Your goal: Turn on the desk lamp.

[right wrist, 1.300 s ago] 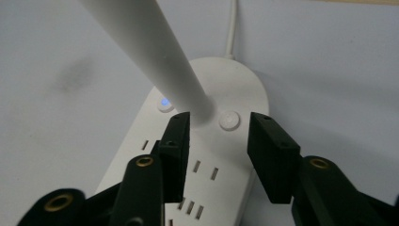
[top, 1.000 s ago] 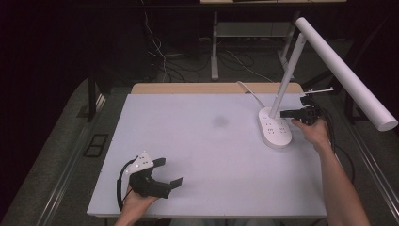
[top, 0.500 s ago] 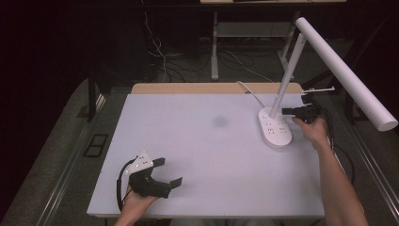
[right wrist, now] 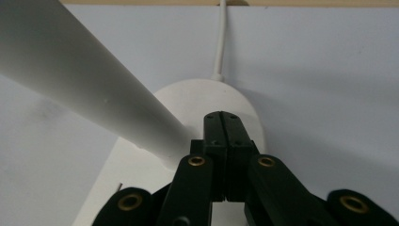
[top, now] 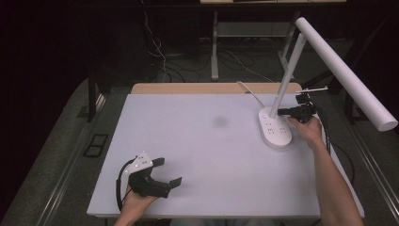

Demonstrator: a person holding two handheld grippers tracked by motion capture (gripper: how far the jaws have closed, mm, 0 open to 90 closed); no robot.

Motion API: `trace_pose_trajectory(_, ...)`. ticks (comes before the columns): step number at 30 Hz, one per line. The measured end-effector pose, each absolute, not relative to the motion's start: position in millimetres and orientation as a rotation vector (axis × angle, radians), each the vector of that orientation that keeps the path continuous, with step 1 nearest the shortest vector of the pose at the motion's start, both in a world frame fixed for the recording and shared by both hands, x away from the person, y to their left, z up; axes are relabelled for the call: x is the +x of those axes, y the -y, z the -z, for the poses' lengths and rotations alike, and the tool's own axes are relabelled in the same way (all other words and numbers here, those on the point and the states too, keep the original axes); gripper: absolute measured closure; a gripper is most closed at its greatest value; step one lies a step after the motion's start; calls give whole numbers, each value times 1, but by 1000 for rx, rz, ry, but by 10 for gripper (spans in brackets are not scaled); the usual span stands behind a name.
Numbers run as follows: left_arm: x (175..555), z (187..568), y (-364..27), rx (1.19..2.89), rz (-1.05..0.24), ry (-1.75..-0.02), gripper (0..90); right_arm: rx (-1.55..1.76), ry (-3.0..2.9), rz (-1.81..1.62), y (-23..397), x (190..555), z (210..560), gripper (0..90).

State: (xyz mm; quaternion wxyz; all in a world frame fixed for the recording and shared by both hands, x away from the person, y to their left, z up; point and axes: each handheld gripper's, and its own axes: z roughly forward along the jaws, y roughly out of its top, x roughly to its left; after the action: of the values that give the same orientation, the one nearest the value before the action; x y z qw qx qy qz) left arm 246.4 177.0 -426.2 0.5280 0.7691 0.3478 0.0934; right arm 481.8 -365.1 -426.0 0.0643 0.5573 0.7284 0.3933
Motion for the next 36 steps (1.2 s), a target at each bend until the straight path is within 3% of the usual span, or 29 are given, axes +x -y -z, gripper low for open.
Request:
trace_pose_trajectory(22,246,427,-175,1847,-220,-822,0,1740,-2111,-1223,367,470,432,900)
trace_pose_trajectory(36,246,427,-177,1839,-225,-837,0,1699,-2106,-1233,368,466,418,899)
